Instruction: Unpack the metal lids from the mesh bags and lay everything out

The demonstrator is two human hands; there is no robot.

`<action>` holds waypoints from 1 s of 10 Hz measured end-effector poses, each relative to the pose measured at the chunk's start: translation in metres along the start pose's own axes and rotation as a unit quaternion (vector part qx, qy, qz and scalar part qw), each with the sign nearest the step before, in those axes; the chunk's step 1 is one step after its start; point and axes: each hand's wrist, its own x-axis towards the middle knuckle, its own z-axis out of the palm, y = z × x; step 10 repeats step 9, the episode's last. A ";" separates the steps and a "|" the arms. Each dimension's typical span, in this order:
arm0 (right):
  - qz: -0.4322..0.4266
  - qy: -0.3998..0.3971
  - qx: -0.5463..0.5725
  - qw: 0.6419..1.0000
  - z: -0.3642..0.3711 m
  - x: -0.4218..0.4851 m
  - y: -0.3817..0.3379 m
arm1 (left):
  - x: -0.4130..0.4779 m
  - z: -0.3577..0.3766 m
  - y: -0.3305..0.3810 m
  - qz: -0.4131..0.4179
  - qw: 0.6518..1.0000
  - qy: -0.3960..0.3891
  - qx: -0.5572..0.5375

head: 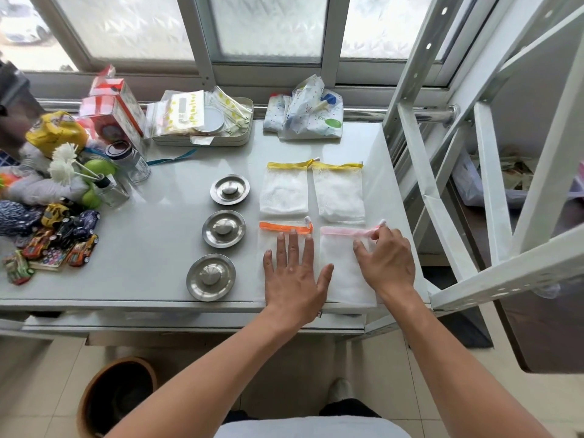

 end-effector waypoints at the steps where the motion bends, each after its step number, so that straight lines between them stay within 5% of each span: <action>1: 0.010 0.003 -0.019 1.000 0.001 -0.001 0.001 | -0.008 -0.002 0.000 0.040 0.999 0.015 0.008; 10: -0.061 -0.021 -0.018 0.998 -0.013 0.002 -0.053 | 0.015 -0.053 -0.044 0.006 0.999 0.048 -0.004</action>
